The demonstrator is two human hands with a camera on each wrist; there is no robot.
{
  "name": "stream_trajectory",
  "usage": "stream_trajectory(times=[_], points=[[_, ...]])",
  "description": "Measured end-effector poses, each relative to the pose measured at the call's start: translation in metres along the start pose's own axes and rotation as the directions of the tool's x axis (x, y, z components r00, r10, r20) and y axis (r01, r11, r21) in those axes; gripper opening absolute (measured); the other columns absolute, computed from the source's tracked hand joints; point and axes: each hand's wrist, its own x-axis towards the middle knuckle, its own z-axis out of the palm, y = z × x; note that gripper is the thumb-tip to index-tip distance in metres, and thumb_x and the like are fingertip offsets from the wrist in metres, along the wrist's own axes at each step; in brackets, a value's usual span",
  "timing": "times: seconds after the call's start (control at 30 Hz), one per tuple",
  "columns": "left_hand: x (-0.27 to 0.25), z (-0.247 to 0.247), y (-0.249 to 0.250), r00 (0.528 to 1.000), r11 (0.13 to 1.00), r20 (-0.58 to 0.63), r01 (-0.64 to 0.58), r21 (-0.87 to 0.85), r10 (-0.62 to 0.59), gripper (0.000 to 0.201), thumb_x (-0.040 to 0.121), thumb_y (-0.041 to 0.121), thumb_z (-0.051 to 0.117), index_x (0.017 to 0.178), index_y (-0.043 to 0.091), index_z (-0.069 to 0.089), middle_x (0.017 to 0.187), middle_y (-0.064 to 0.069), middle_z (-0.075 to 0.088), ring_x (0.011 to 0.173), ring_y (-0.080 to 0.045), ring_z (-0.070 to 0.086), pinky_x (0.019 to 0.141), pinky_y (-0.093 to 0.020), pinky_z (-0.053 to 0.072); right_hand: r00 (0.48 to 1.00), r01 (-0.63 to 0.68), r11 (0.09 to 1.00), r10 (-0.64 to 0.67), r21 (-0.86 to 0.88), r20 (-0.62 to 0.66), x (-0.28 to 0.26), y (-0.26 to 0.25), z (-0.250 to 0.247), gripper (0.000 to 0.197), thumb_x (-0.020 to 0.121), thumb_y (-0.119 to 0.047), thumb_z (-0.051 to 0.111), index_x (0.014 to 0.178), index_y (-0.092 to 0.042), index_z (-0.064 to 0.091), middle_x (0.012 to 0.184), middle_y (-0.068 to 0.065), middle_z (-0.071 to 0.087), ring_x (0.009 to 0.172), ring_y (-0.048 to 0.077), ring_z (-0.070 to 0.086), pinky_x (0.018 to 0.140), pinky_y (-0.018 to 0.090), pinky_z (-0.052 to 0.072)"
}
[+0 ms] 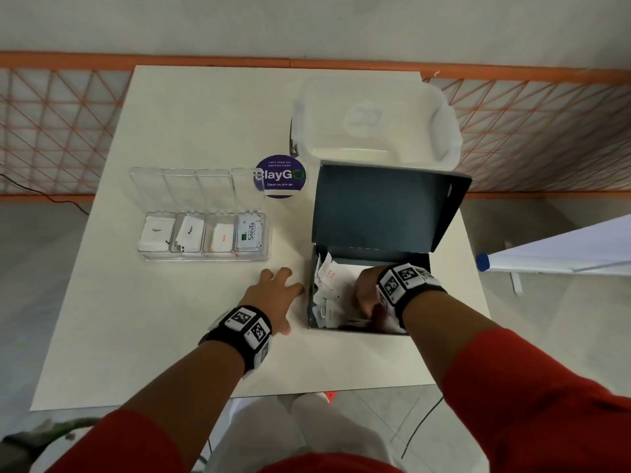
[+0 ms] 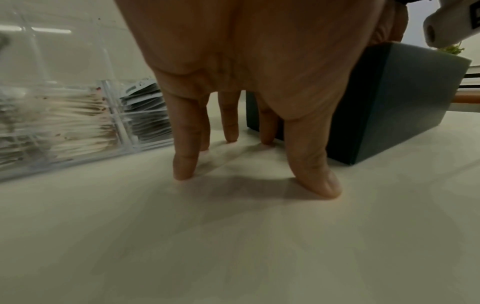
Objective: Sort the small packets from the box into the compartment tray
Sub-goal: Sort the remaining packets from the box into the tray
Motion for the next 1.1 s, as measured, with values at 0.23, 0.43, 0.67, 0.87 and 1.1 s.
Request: stream_trajectory(times=[0.23,0.43,0.67,0.87,1.1], points=[[-0.004,-0.001,-0.006,0.998,0.994,-0.066,-0.031,-0.107,0.024,0.068,0.081,0.026,0.066,0.14,0.029,0.034,0.148,0.001,0.026,0.129,-0.028,0.031,0.089,-0.04,0.048,0.998,0.0,0.705,-0.041,0.709,0.041,0.028,-0.018,-0.013,0.014,0.087,0.006,0.062,0.095,-0.004,0.066,0.098,0.018,0.073,0.09,0.032,0.074,0.089,0.046,0.058],[-0.001,-0.025,0.005,0.984,0.822,-0.176,-0.108,-0.56,0.009,0.072,0.088,0.04,0.057,0.148,0.031,0.018,0.143,0.001,0.047,0.12,-0.021,0.053,0.092,-0.028,0.042,0.989,0.103,0.762,-0.013,0.639,-0.145,0.029,-0.018,-0.008,0.062,0.091,-0.002,0.059,0.148,-0.022,0.042,0.123,0.016,0.064,0.081,0.026,0.068,0.064,0.033,0.058],[0.004,-0.017,0.009,0.994,0.72,-0.103,-0.099,-0.687,0.038,0.112,0.066,0.049,0.082,0.146,0.046,0.004,0.144,-0.001,0.047,0.101,-0.015,0.061,0.089,-0.027,0.045,0.981,0.192,0.909,-0.174,0.37,-0.083,0.026,-0.04,-0.009,0.037,0.093,-0.005,0.061,0.129,-0.012,0.057,0.1,0.005,0.066,0.094,0.023,0.063,0.081,0.033,0.052],[0.003,-0.019,0.004,0.995,0.755,-0.063,-0.096,-0.649,0.072,0.12,0.064,0.052,0.082,0.137,0.063,-0.012,0.151,-0.004,0.039,0.107,-0.026,0.063,0.098,-0.033,0.046,0.979,0.205,0.954,-0.201,0.218,-0.043,0.019,-0.026,-0.009,0.03,0.092,-0.008,0.059,0.119,-0.02,0.068,0.098,-0.005,0.064,0.072,0.008,0.053,0.057,0.018,0.04],[-0.002,-0.023,0.006,0.997,0.761,-0.049,-0.075,-0.645,0.057,0.12,0.068,0.046,0.083,0.146,0.051,-0.008,0.147,-0.006,0.044,0.104,-0.032,0.063,0.099,-0.039,0.047,0.942,0.216,0.958,-0.152,0.191,-0.3,0.025,-0.028,-0.011,0.04,0.094,-0.006,0.053,0.134,-0.006,0.055,0.132,0.015,0.06,0.12,0.031,0.058,0.098,0.035,0.047]])
